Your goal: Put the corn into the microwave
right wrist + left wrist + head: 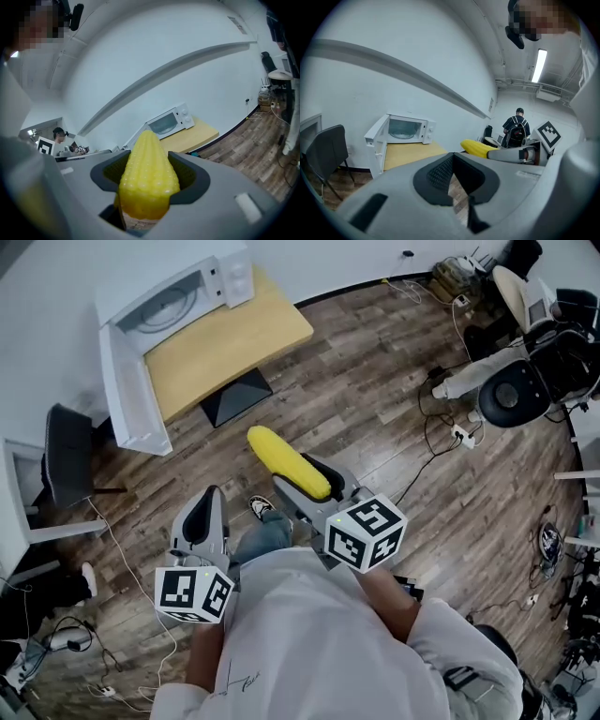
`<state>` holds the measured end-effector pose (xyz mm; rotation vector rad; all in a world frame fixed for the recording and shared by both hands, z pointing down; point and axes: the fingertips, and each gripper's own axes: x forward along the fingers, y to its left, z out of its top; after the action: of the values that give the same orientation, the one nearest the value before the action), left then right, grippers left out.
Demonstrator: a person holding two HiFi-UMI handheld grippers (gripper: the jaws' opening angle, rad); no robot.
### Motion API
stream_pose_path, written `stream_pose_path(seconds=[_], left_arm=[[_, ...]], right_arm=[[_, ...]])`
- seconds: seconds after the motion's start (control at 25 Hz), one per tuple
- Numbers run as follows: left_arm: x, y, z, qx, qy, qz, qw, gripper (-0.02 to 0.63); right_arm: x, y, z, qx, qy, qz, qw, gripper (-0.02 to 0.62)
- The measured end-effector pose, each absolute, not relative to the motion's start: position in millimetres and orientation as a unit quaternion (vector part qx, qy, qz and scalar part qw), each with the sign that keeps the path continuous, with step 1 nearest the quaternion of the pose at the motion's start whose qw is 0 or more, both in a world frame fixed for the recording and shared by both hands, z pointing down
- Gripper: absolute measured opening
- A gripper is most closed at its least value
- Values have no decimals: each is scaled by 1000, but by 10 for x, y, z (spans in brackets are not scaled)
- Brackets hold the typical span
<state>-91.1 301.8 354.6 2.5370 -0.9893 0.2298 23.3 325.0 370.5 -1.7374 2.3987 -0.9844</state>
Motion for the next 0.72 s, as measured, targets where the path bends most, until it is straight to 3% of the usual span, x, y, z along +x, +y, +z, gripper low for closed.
stream_pose_path(seconds=[0.72], left_arm=[[-1230, 2020, 3485, 900, -381, 50, 204, -8]], right_arm=[[14, 2112, 3478, -532, 790, -306, 18, 264]])
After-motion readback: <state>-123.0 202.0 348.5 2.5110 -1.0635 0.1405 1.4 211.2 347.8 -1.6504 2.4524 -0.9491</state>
